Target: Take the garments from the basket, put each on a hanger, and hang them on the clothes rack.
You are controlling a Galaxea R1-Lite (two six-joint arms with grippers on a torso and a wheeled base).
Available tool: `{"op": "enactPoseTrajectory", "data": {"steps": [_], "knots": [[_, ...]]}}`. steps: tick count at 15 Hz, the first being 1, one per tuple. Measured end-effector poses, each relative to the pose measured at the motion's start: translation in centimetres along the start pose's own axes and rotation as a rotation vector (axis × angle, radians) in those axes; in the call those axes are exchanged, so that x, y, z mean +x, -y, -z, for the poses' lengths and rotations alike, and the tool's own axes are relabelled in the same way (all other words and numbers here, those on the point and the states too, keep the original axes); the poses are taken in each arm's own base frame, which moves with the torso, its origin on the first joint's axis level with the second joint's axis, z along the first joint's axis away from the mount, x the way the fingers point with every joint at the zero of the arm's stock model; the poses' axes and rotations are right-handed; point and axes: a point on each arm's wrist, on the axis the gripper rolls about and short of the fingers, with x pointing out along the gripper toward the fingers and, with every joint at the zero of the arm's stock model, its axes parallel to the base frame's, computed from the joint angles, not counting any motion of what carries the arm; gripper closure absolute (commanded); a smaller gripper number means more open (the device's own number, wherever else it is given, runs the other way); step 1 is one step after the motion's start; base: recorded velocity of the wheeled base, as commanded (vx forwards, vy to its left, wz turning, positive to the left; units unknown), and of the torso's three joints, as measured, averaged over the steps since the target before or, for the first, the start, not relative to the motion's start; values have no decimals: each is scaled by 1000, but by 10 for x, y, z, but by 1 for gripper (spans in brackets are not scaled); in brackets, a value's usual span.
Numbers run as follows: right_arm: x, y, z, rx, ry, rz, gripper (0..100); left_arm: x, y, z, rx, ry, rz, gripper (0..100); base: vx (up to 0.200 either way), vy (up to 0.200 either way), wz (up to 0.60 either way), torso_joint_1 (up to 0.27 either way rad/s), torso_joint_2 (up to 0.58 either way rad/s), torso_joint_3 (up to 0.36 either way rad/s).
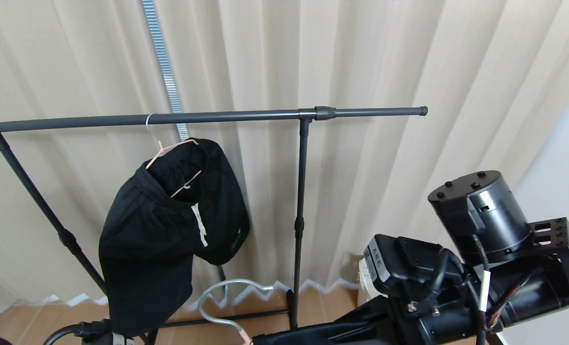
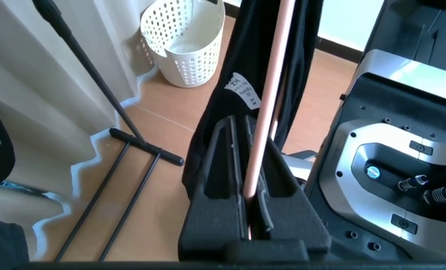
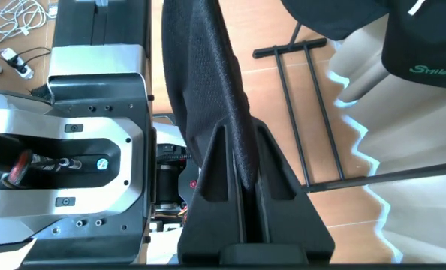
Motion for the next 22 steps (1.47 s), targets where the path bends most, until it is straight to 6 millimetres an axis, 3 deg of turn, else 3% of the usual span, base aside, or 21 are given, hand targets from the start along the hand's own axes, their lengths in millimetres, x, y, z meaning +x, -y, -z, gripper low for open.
{"op": "enactPoseTrajectory", "data": {"steps": [5, 13, 19, 22], "knots": [[-12, -7, -4, -21, 21, 30, 100, 0, -1, -1, -5, 3, -7, 0, 0, 0, 0, 0, 0, 0], [-22, -7, -7, -46, -65, 326, 100, -4, -22, -8, -101, 36, -148, 0, 0, 0, 0, 0, 0, 0], [-15, -7, -7, -124, 41, 630, 100, 14, -34, -16, -261, 13, -170, 0, 0, 0, 0, 0, 0, 0], [-15, -14, 1, -155, 90, 666, 100, 27, -43, -20, -351, -13, -270, 0, 0, 0, 0, 0, 0, 0]]}}
